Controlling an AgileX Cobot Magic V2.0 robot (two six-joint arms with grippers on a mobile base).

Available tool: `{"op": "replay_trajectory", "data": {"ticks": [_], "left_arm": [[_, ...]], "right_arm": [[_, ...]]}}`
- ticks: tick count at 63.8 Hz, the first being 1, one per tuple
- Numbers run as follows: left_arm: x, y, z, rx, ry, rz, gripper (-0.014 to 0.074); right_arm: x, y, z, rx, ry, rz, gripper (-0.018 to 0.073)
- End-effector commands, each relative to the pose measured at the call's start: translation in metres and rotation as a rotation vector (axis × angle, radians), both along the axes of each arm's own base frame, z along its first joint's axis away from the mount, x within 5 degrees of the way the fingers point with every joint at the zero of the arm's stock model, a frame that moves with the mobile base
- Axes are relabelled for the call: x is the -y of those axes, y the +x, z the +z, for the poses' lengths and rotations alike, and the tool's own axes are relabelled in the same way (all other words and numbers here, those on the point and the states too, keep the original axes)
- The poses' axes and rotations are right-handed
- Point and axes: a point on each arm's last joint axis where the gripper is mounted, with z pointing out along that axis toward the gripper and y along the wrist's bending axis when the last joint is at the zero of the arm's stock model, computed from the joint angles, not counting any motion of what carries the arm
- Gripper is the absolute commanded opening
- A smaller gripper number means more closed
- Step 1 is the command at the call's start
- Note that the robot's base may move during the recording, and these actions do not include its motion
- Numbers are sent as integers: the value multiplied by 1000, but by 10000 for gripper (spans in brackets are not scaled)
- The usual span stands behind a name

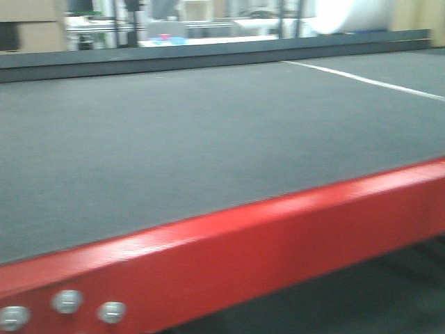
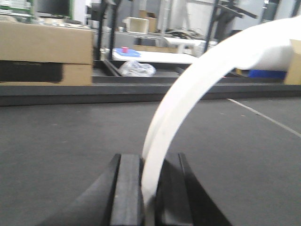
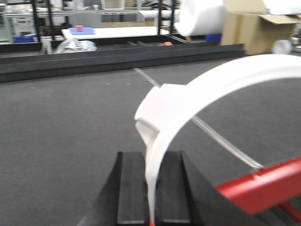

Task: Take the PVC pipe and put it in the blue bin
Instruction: 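Drive the base away from the table holding the clamp in both grippers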

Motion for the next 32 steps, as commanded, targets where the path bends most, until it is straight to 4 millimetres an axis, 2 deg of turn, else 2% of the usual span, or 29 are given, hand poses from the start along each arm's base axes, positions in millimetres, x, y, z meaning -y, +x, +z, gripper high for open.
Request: {"op": "replay_trajectory", "data": {"ticks": [1,32], "left_arm": [[0,-1,3,29,-6,1,-111],[0,-1,3,29,-6,1,-111]], "right_arm": [[0,-1,3,33,-19,-3,-169],[0,-1,3,33,-19,-3,-169]]}}
